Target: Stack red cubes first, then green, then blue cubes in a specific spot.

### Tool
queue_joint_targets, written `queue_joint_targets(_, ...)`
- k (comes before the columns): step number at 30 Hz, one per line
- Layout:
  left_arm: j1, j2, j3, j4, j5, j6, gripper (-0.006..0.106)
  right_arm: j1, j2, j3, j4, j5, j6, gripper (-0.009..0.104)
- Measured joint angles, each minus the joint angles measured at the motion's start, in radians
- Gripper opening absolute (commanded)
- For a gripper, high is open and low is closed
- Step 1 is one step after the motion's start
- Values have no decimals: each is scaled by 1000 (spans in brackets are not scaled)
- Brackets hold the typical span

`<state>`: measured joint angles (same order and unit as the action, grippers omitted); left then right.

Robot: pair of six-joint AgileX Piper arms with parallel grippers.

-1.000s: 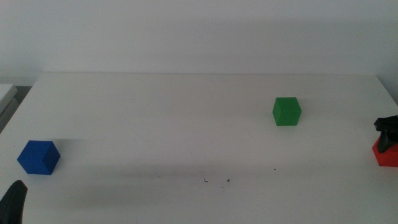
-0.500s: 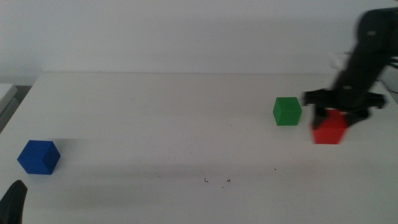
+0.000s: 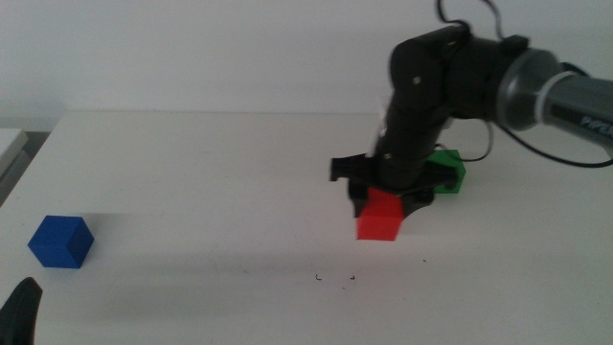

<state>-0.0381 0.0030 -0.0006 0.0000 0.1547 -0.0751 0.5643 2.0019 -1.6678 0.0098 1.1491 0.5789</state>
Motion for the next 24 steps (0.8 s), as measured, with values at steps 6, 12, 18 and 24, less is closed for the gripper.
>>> queue_joint_targets(6,0,0,0,0,0,0,94,57,16,-3,3,-25,65,8)
queue_joint_targets(12,0,0,0,0,0,0,94,86,18,-3,25,-40,90,8)
queue_joint_targets(18,0,0,0,0,0,0,94,131,28,-3,-10,-58,161,8)
queue_joint_targets(24,0,0,0,0,0,0,94,140,71,-7,-43,-75,185,8)
